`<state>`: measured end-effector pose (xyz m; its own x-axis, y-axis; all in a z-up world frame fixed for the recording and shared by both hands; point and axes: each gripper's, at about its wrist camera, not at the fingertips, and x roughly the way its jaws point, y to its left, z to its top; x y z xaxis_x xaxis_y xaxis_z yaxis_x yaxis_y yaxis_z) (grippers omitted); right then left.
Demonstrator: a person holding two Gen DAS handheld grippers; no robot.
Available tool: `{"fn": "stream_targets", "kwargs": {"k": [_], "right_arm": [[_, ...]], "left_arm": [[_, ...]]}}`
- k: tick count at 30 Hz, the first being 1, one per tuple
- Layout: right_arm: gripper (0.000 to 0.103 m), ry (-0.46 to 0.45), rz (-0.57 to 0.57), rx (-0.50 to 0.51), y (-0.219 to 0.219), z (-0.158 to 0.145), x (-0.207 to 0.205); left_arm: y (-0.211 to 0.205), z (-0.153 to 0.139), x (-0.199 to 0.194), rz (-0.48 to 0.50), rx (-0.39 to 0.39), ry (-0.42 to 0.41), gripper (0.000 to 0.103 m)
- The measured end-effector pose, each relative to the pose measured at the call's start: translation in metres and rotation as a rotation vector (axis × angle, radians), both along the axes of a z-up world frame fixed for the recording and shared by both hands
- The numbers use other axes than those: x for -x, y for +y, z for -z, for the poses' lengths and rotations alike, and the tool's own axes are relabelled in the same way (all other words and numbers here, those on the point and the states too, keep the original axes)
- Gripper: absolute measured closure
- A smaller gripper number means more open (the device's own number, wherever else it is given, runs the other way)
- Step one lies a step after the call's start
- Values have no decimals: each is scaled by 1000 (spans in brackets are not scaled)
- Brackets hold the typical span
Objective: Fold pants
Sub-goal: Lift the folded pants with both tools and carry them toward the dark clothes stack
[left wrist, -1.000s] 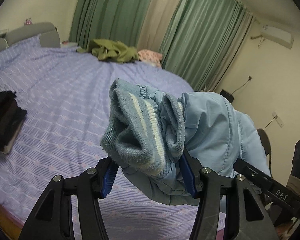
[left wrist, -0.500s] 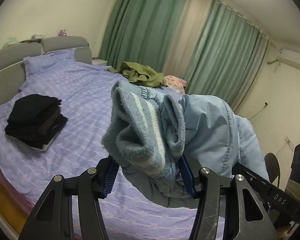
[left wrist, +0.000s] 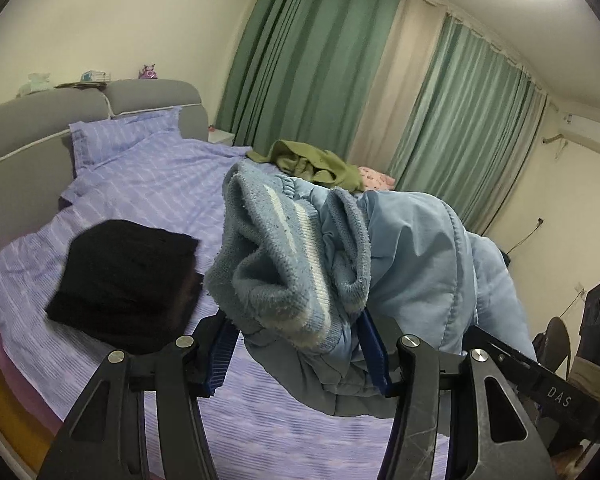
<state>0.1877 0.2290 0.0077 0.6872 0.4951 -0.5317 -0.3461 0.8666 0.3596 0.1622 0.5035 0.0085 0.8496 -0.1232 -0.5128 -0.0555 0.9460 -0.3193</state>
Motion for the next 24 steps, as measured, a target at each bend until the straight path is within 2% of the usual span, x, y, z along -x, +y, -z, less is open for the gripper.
{"fn": "stream_targets", "kwargs": {"k": [8, 14, 15, 19, 24], "right_arm": [[50, 22, -51, -33, 132, 10, -41], [50, 12, -104, 5, 207, 13, -87], [50, 21, -112, 10, 215, 14, -83], [50, 62, -152, 3, 252, 26, -121], [50, 138, -182, 10, 288, 61, -167]], "left_arm": [[137, 1, -31, -55, -4, 10, 49], [214, 16, -77, -93, 54, 30, 49], [225, 19, -84, -92, 60, 36, 49], [275, 42, -120, -70, 93, 74, 49], [316, 85, -161, -57, 128, 143, 49]]}}
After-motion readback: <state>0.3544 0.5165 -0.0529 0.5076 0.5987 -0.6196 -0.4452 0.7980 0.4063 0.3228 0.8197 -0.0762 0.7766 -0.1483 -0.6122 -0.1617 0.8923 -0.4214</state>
